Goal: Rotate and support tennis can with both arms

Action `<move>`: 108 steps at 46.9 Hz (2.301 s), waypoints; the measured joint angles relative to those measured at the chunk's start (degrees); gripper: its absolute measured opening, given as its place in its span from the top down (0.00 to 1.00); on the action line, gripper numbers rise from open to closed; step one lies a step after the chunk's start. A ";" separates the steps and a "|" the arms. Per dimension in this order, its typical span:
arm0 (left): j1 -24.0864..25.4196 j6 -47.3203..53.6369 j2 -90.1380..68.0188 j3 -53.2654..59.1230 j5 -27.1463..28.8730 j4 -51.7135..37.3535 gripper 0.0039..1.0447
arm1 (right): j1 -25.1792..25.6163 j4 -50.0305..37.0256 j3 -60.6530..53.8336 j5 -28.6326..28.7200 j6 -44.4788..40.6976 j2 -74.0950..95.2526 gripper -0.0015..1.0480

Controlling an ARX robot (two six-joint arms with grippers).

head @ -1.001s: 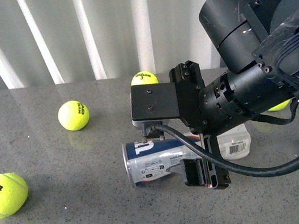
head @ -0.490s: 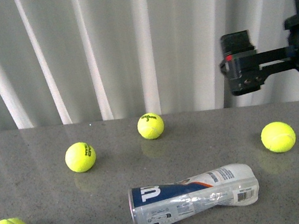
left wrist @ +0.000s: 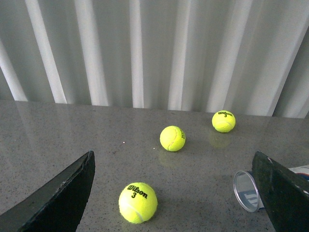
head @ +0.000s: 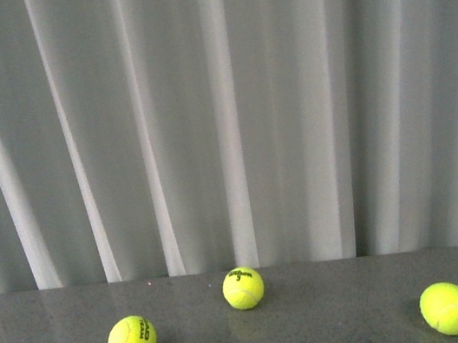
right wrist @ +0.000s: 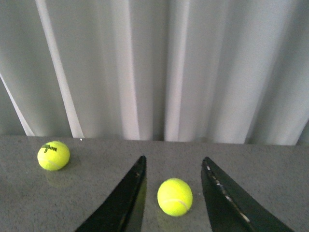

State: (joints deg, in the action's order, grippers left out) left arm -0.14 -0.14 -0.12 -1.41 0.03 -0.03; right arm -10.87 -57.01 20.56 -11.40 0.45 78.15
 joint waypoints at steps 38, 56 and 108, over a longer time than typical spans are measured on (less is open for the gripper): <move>0.00 0.00 0.00 0.00 0.00 0.00 0.06 | 10.73 14.23 -19.54 11.32 -0.44 -33.31 0.97; 0.00 0.00 0.00 0.00 0.02 0.00 0.06 | 10.73 27.82 -20.31 11.34 -0.44 -48.61 0.97; 0.00 0.00 0.02 0.00 0.00 0.00 0.06 | 10.73 56.83 -20.28 11.52 -0.44 -77.85 0.97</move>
State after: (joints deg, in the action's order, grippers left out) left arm -0.14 -0.14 -0.10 -1.41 0.03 -0.03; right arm -0.14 -0.19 0.27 0.12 0.01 0.30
